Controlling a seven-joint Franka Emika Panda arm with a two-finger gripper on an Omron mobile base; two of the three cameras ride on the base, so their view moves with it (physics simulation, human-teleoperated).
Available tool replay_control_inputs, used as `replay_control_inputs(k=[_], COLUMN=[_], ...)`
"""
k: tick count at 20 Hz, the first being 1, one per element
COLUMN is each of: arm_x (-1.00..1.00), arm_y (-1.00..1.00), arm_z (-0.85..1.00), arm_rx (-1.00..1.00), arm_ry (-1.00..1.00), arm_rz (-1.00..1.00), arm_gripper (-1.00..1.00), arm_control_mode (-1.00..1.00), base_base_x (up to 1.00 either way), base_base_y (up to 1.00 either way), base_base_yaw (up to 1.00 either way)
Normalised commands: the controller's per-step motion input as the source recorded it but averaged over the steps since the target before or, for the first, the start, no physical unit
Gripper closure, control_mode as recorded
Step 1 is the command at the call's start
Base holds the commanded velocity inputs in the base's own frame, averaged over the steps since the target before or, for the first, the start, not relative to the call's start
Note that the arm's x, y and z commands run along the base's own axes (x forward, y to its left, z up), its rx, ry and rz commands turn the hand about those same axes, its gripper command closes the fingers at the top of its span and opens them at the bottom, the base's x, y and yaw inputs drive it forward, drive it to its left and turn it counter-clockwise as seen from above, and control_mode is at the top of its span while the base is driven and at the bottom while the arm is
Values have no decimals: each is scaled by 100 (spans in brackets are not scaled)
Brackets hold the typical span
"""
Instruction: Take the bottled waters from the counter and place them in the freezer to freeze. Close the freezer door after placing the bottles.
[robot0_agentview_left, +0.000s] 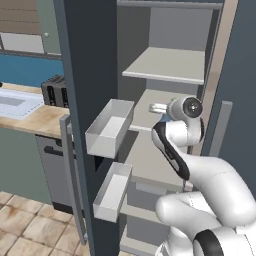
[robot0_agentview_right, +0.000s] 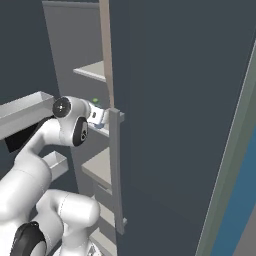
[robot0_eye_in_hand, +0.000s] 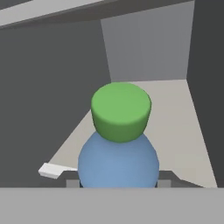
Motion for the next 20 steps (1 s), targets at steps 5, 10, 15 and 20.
replay_control_inputs(k=[5, 10, 15, 20], arm_x=[2, 12, 13, 21], arm_y=[-3, 0, 0, 0], arm_z=[-1, -15, -31, -31], arm_rx=[0, 0, -1, -1], arm_ry=[0, 0, 0, 0], arm_rz=[0, 0, 0, 0], arm_gripper=[100, 100, 100, 100], arm_control_mode=[-100, -100, -100, -100], base_base_x=[0, 0, 0, 0], base_base_y=[0, 0, 0, 0], base_base_yaw=[0, 0, 0, 0])
